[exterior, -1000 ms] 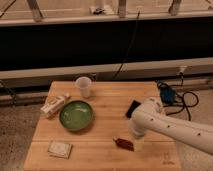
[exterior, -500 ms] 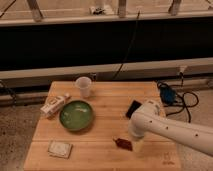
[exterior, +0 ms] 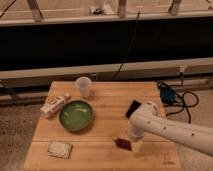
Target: Place the pepper in the ceramic bowl
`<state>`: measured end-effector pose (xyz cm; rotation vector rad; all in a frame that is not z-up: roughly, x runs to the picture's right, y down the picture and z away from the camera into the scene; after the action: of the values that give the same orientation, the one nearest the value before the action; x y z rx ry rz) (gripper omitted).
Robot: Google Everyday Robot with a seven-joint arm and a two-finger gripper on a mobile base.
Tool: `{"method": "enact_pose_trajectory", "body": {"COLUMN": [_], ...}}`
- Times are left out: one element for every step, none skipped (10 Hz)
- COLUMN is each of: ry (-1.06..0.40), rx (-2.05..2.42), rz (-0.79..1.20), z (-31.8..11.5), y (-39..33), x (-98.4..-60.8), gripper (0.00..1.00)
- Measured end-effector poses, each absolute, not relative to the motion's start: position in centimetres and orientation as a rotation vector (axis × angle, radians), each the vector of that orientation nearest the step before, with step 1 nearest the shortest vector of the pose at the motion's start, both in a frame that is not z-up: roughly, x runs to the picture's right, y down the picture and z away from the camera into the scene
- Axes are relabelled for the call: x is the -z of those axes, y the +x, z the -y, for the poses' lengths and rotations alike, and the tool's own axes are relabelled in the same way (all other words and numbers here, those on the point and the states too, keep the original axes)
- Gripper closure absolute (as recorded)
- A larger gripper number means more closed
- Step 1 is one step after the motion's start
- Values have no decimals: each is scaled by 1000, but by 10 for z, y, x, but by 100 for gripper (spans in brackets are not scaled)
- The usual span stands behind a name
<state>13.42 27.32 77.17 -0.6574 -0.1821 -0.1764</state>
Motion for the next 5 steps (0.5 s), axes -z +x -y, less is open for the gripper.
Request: {"method": "enact_pose_trajectory", "body": {"ry": [-658, -660, -661, -660, -659], "rx": [178, 179, 180, 184, 190], "rz": [181, 181, 182, 177, 177], "z": [-274, -275, -276, -278, -279], "y": [135, 135, 134, 135, 133], "x": [-773, -774, -775, -776, -778], "gripper": [20, 20, 20, 20, 20]}}
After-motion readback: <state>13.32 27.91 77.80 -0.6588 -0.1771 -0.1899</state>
